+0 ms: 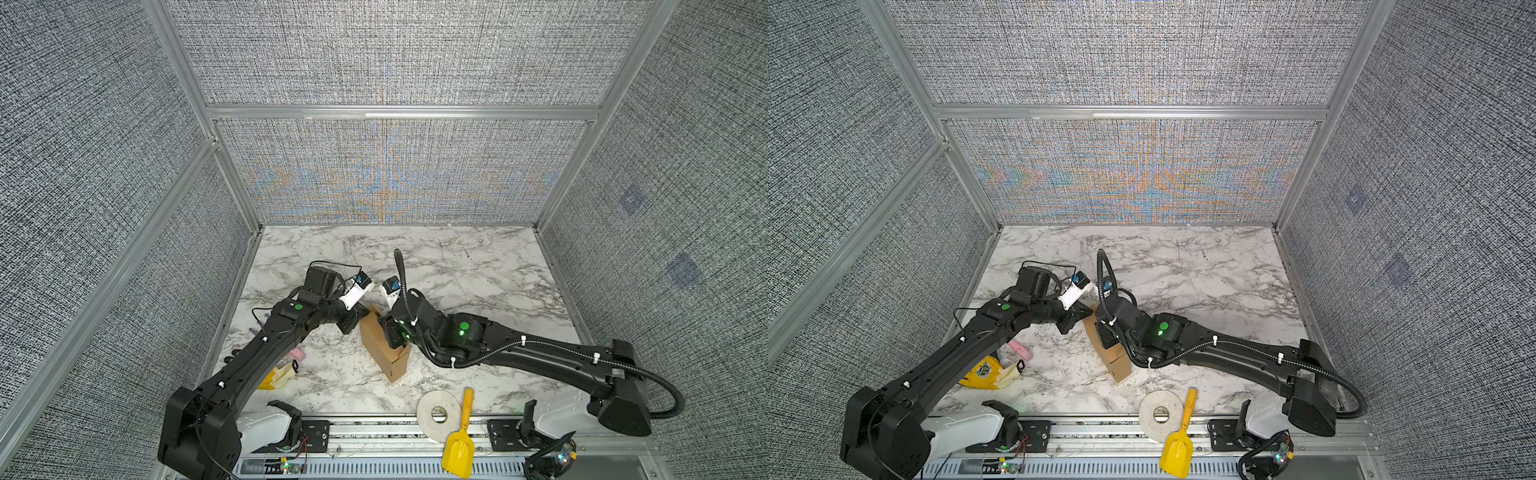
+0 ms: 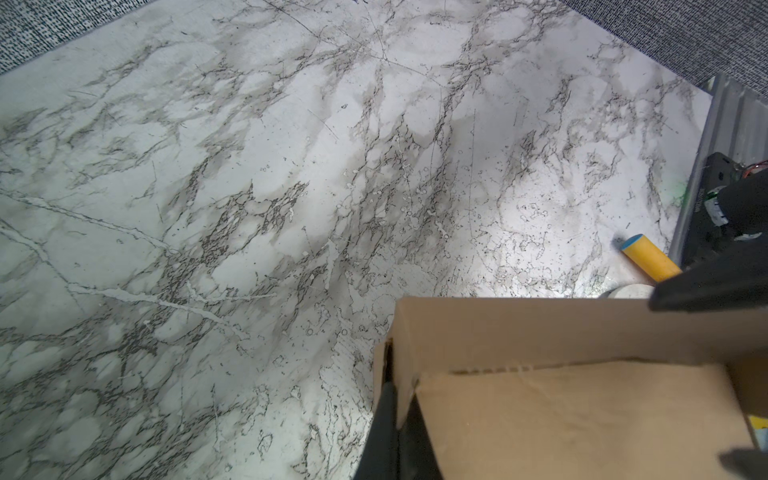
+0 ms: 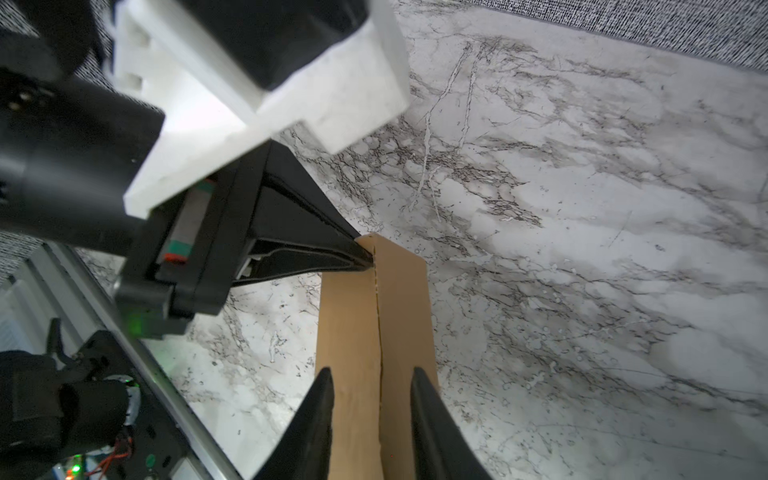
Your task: Fold the paper box
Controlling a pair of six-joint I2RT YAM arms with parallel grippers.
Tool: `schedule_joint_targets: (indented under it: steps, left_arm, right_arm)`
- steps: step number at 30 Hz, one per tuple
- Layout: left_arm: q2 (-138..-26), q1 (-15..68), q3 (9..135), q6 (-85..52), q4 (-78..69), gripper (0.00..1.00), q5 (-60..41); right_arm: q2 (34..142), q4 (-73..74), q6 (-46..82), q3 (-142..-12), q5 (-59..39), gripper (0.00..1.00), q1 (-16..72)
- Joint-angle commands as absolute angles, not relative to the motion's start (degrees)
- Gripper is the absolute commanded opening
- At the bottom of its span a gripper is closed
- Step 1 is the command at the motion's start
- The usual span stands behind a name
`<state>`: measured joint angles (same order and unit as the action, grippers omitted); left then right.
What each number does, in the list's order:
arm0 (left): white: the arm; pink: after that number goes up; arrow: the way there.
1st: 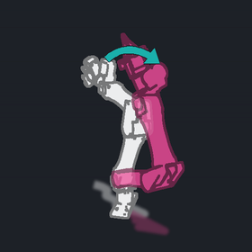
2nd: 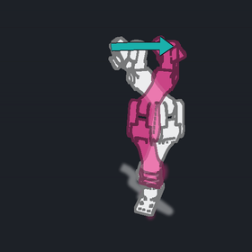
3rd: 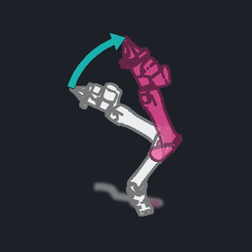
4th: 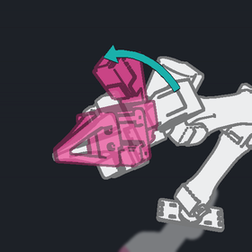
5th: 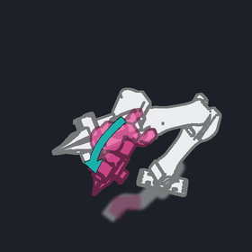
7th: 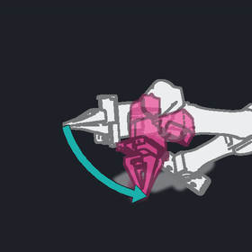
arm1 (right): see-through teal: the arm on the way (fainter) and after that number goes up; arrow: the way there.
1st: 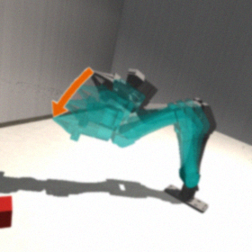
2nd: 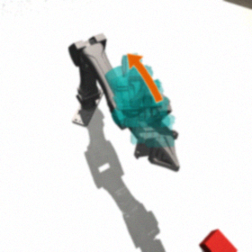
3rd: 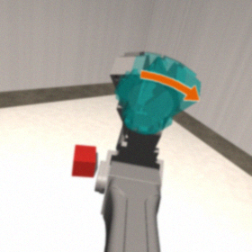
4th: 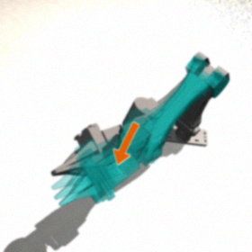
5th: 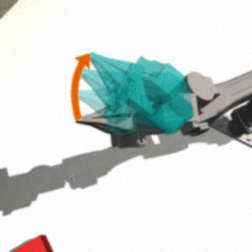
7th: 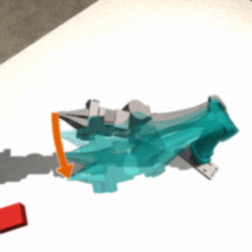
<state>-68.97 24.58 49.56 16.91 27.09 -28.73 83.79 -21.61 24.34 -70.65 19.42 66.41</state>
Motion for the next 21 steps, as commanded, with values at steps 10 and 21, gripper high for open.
schedule_joint_targets:
  steps: [10, 21]
  left_arm:
    - [-69.7, 24.4, 48.9, 16.9, 36.7, 0.03, -25.4]
    - [-69.4, 24.3, 48.6, 16.5, 36.7, 0.03, -25.2]
  right_arm:
    - [88.2, -28.8, 16.8, -75.1, 24.4, 0.33, 68.3]
    - [91.4, -32.0, 17.6, -77.2, 30.1, 0.07, 70.2]
